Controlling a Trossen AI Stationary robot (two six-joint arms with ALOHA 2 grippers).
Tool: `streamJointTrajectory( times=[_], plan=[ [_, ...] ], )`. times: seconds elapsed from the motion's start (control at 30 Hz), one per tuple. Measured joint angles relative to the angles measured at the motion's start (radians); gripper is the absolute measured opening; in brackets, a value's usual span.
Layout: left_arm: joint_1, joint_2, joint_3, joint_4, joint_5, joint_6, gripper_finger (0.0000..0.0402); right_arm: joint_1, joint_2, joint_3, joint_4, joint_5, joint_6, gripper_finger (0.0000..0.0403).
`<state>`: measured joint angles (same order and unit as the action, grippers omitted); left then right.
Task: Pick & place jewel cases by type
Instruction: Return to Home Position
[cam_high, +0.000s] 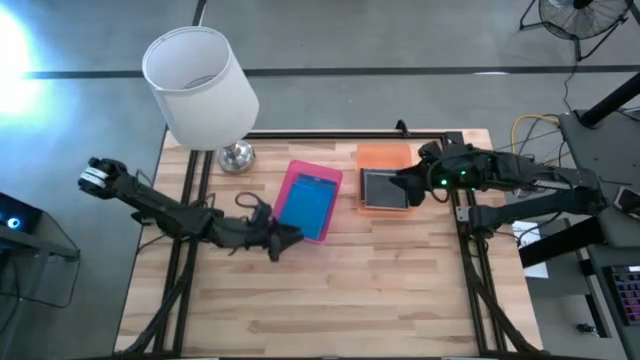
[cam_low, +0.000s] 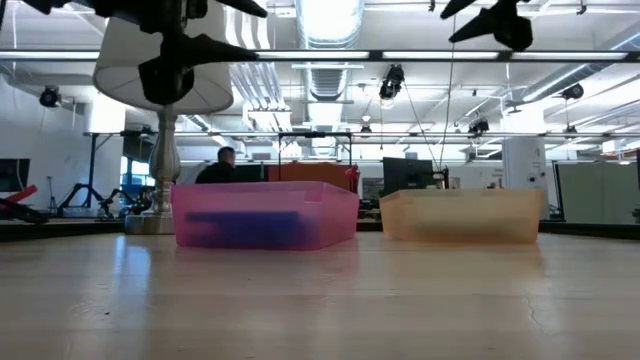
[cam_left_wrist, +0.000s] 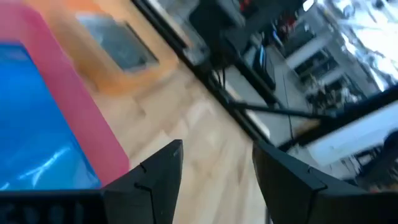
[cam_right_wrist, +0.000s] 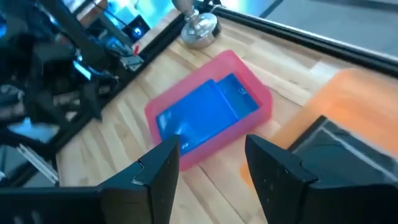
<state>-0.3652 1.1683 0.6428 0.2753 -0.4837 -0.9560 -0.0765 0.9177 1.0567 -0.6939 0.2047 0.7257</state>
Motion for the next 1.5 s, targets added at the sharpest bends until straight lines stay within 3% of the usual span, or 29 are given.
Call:
streamJointTrajectory(
  times=[0.07, 0.2, 0.3, 0.4, 0.57, 0.73, 0.9, 1.03, 1.17, 1.33, 1.5],
  plan=[
    [0.032, -0.037, -0.001, -0.022, -0.005, 0.006, 0.0179, 0.0, -0.005, 0.032, -0.057, 0.0, -0.023, 0.0177],
    [0.048, -0.104, -0.004, -0.067, -0.012, -0.124, 0.0179, 0.0, -0.009, 0.112, -0.19, -0.001, 0.141, 0.0177],
    [0.048, -0.136, -0.004, -0.027, 0.011, -0.007, 0.0179, 0.016, -0.018, 0.163, -0.245, -0.023, 0.028, 0.0179],
    [0.051, -0.158, -0.004, 0.045, 0.078, 0.062, 0.0179, 0.029, -0.035, 0.179, -0.224, -0.115, -0.075, 0.018],
    [0.051, -0.14, -0.004, 0.181, 0.178, 0.164, 0.0179, 0.037, -0.086, 0.114, -0.056, -0.305, -0.195, 0.0178],
    [0.081, -0.074, -0.005, 0.301, 0.245, 0.211, 0.0179, 0.051, -0.143, -0.048, 0.176, -0.34, -0.225, 0.0176],
    [0.176, -0.024, -0.006, 0.365, 0.435, 0.249, 0.0179, 0.076, -0.174, -0.209, 0.528, -0.39, -0.225, 0.018],
    [0.251, -0.06, -0.006, 0.377, 0.54, 0.322, 0.0179, 0.079, -0.202, -0.243, 0.579, -0.415, -0.246, 0.0179],
    [0.329, -0.172, -0.006, 0.257, 0.632, 0.373, 0.0179, 0.081, -0.258, -0.226, 0.518, -0.42, -0.267, 0.0178],
    [0.398, -0.332, -0.008, -0.002, 0.633, 0.432, 0.0179, 0.086, -0.346, -0.206, 0.396, -0.421, -0.325, 0.0182],
    [0.403, -0.437, -0.009, -0.107, 0.641, 0.494, 0.0179, 0.086, -0.444, -0.228, 0.248, -0.366, -0.312, 0.0181]
  ],
)
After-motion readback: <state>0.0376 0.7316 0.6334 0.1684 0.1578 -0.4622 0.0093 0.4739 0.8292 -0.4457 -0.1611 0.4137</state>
